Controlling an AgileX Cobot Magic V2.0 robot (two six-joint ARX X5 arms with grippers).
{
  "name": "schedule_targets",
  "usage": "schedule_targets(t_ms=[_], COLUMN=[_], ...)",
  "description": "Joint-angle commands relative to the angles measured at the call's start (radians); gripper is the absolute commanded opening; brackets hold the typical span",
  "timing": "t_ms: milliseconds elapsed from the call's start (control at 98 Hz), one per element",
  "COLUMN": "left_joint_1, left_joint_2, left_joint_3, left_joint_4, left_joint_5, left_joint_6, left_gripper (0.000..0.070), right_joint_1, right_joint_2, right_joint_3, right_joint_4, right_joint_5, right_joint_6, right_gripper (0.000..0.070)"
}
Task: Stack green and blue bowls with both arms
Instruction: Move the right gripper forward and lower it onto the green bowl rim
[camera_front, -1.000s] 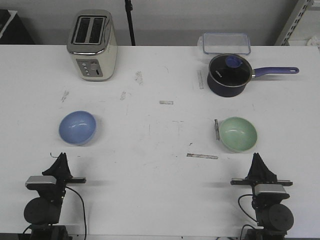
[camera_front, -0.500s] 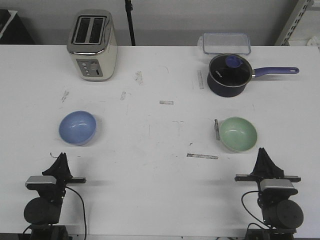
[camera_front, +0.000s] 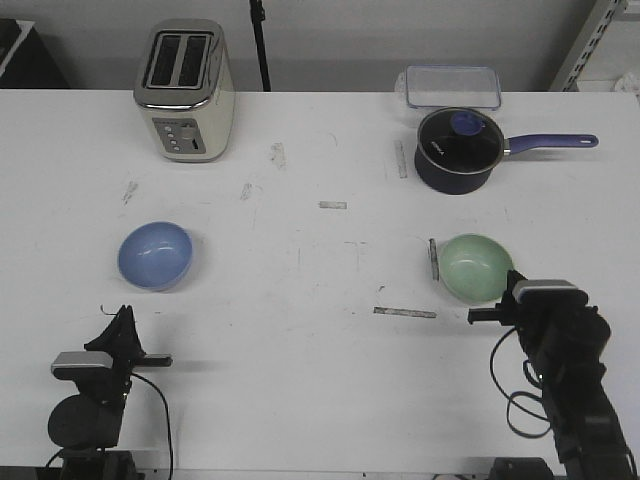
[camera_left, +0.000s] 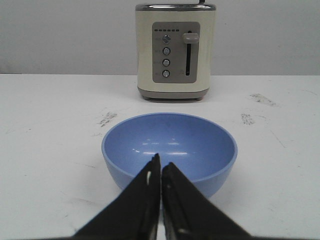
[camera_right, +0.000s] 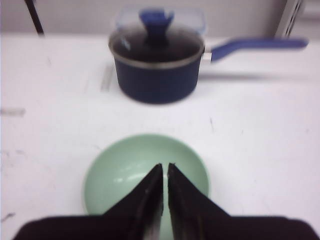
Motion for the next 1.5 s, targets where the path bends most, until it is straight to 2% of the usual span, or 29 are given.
schedule_targets(t_ms=[0, 347, 510, 561, 602, 714, 796, 1041, 1173, 1490], left_joint_1=[0.001, 0.001, 0.001, 0.001, 0.001, 0.001, 0.001, 0.001, 0.001, 0.001], left_joint_2=[-0.002, -0.002, -0.002, -0.002, -0.002, -0.002, -0.002, -0.002, -0.002, -0.002], left_joint_3=[-0.022, -0.022, -0.022, -0.022, -0.022, -0.022, -0.022, -0.022, -0.022, -0.022], left_joint_4=[0.016, 0.016, 0.016, 0.016, 0.016, 0.016, 0.016, 0.016, 0.016, 0.016], left_joint_5=[0.002, 0.002, 0.002, 0.002, 0.002, 0.002, 0.002, 0.002, 0.002, 0.002], left_joint_6=[0.009, 0.009, 0.009, 0.009, 0.009, 0.009, 0.009, 0.010, 0.009, 0.009], left_gripper=[0.0003, 0.0003, 0.0003, 0.0003, 0.0003, 0.0003, 0.0003, 0.0003, 0.0003, 0.0003], right_joint_1=[0.002, -0.005, -0.065, -0.089, -0.106, -0.140, -0.164, -0.187, -0.192, -0.192], right_joint_2=[0.064, 0.453, 0.637, 0.684, 0.717, 0.791, 0.827, 0.894, 0.899, 0.900], right_joint_3=[0.072, 0.437, 0.589, 0.634, 0.668, 0.735, 0.743, 0.743, 0.743, 0.742], right_joint_4=[-0.055, -0.438, -0.594, -0.624, -0.644, -0.660, -0.654, -0.663, -0.650, -0.655], right_joint_5=[-0.002, -0.002, -0.012, -0.021, -0.032, -0.081, -0.116, -0.121, -0.098, -0.100], right_joint_6=[-0.002, 0.020, 0.039, 0.051, 0.051, 0.060, 0.060, 0.058, 0.057, 0.031], right_gripper=[0.0012, 0.0012, 0.0017, 0.0046, 0.0115, 0.0345, 0.0421, 0.0440, 0.0492, 0.0489])
